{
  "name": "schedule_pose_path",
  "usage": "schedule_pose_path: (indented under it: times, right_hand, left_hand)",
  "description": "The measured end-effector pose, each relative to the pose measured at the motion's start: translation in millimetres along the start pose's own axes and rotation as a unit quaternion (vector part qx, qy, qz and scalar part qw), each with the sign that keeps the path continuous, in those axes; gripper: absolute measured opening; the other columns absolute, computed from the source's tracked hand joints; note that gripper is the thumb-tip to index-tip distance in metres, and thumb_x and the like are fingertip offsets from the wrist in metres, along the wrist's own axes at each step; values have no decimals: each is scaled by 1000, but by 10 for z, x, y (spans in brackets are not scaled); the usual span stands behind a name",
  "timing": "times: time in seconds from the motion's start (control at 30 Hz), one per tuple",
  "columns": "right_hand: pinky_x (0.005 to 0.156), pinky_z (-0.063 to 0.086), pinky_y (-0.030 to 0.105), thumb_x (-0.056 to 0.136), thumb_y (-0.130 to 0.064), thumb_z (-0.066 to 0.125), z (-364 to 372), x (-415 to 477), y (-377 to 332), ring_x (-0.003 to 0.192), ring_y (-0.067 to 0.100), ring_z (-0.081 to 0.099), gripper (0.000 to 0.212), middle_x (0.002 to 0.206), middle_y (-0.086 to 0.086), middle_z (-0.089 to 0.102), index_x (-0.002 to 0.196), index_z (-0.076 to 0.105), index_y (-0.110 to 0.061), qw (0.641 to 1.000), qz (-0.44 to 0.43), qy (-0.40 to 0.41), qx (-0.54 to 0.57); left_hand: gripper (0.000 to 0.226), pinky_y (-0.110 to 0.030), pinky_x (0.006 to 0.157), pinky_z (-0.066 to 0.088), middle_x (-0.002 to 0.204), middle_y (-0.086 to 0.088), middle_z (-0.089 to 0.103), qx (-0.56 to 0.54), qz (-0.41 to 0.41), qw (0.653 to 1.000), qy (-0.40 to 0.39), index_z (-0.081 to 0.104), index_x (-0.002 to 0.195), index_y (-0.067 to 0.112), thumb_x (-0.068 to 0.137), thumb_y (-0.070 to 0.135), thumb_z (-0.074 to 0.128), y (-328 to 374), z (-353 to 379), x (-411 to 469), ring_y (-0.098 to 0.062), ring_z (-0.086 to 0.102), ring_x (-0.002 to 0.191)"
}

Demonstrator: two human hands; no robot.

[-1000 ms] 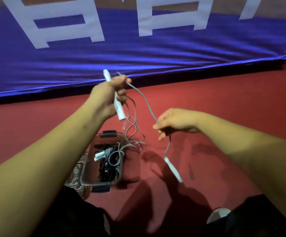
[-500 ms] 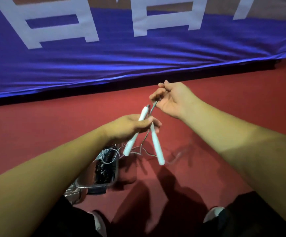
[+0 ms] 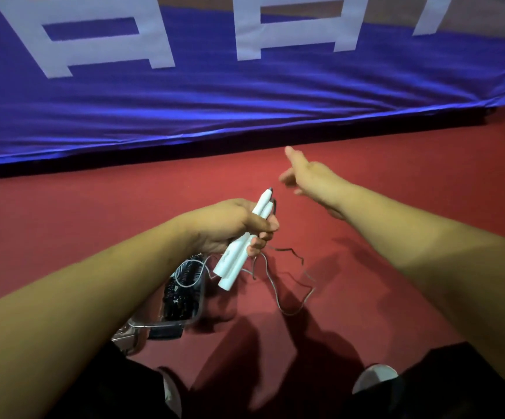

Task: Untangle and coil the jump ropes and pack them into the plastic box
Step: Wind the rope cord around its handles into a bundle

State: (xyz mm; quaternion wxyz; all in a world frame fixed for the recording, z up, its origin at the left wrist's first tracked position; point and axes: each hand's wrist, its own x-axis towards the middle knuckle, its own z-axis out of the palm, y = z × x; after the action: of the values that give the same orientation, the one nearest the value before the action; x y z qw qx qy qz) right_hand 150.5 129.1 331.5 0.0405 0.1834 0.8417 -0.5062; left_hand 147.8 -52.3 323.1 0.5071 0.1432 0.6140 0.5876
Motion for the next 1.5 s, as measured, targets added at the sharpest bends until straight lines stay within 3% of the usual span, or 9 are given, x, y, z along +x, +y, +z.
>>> schedule_pose_path:
  times: [0.17,0.33,0.5,0.73,0.87,1.0,1.1,1.27,1.5]
  right_hand:
    - [65,45,25,96,-32,55,-9,-247,-140,66,14,54,36,74,8,59,95,70,1,982,-135,-127,39]
    - [41,27,20,96,-23,58,-105,-292,-113,43,12,27,31,54,5,30,93,66,6,971,-164,-171,44]
    - [41,17,18,97,-20,55,-156,-192,-121,42,9,19,28,47,-4,26,71,61,-11,976,-151,-133,89]
    - [39,17,14,98,-17,54,-214,-139,-106,37,7,21,27,42,-7,29,74,55,-5,981,-129,-101,108]
    - [39,16,15,99,-18,51,-259,-108,-122,36,7,21,27,41,-8,29,75,54,-5,984,-113,-78,117]
    - [40,17,16,97,-16,53,-273,-89,-112,37,9,21,24,41,-6,28,79,56,1,986,-121,-71,86]
    - [40,18,17,96,-14,54,-277,-76,-110,38,9,22,33,42,-6,28,64,54,-7,987,-125,-74,71]
    - [42,15,20,97,-17,53,-311,-79,-91,41,10,20,22,44,-6,27,82,60,-3,986,-117,-98,60]
    - [48,33,24,102,-42,38,-205,-35,-189,44,14,35,47,53,0,35,79,60,-7,965,-105,-89,222]
  left_hand:
    - [27,-26,50,38,76,-15,53,-56,-6,998,16,56,80,-1,81,-16,34,61,16,-11,-16,41,52]
    - [18,-27,58,49,81,-15,58,-30,-4,1000,1,58,91,2,75,-4,52,87,-42,-78,-20,54,63]
    - [17,-28,52,52,76,-13,65,11,-41,998,-39,63,99,11,85,21,63,86,-171,-190,-24,62,57]
    - [20,-18,37,33,72,-8,49,-54,-42,997,-48,58,101,5,92,22,53,95,-116,-204,-12,44,44]
    - [20,-22,49,41,73,-10,62,-33,15,999,-16,60,98,2,87,18,59,97,-154,-167,-15,53,53]
    - [25,-25,49,51,80,-13,62,-14,-30,999,-20,59,111,12,88,21,62,92,-239,-214,-19,59,59]
    - [24,-18,39,38,70,-11,54,-24,-28,999,-27,57,110,11,86,14,59,99,-223,-225,-13,45,44]
    - [24,-17,36,17,65,-6,44,1,-34,999,-22,59,105,1,86,15,59,145,-187,-236,-6,29,40]
    - [8,-14,37,21,58,1,40,-100,188,971,113,49,89,9,86,14,55,385,-219,-216,-4,29,40]
